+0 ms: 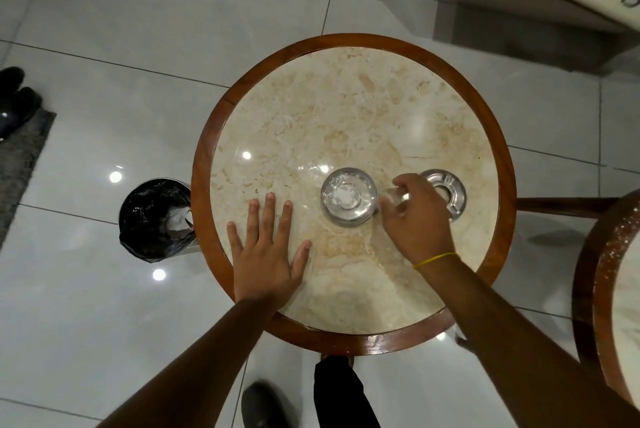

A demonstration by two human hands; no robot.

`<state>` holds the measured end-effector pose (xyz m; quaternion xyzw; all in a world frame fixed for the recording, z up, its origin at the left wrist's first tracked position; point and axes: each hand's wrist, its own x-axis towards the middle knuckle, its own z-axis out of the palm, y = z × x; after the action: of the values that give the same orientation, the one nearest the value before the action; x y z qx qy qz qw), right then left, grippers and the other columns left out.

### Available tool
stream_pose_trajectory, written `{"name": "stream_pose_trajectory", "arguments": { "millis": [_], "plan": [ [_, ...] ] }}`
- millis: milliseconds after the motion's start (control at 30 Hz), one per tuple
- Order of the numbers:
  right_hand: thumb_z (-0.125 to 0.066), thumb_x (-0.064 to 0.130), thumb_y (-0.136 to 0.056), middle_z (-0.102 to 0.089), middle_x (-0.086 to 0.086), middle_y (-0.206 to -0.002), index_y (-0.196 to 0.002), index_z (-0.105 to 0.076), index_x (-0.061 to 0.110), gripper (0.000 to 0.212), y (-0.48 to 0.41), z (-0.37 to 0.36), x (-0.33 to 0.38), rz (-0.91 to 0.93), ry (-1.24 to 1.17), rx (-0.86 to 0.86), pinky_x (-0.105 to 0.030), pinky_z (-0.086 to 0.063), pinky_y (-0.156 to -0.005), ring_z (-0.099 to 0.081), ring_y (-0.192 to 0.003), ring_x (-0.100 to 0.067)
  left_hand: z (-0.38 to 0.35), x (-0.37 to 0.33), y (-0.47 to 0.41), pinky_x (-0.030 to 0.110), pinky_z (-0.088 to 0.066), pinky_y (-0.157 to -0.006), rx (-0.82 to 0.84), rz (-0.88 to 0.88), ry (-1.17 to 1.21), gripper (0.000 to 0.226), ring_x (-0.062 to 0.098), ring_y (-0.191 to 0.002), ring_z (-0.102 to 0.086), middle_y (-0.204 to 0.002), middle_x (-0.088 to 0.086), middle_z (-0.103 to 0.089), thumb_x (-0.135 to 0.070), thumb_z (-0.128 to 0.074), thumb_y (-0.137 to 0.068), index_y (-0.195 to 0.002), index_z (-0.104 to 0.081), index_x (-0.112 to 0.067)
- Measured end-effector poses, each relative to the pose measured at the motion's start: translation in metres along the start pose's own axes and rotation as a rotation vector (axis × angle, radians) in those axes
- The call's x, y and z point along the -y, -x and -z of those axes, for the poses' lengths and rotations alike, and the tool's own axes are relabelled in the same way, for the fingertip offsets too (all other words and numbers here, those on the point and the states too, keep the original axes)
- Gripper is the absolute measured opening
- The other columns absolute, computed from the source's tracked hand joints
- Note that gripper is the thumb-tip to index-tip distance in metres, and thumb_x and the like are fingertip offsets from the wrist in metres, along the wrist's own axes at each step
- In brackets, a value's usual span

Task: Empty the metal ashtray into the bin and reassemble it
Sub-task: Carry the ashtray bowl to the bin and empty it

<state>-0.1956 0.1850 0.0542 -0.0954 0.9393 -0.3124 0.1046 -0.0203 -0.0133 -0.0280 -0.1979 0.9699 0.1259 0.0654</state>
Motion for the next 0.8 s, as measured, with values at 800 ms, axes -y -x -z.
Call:
{"name": "stream_pose_trajectory", "arguments": {
  "millis": [800],
  "plan": [
    [-0.071, 0.007, -0.070, -0.067, 0.012, -0.072, -0.088, -0.069, 0.022, 0.023, -0.054, -0.118, 0.214, 0.343, -0.082, 0.331, -0.012, -0.054, -0.066, -0.066, -0.066, -0.006, 0.001, 0.006, 0.004, 0.066, 0.006, -0.133, 0.014, -0.008, 0.132, 0.078, 0.030, -0.171, 0.011, -0.185, 0.005, 0.004, -0.067, -0.027, -0.110, -0.176, -0.008, -0.030]
  ]
}}
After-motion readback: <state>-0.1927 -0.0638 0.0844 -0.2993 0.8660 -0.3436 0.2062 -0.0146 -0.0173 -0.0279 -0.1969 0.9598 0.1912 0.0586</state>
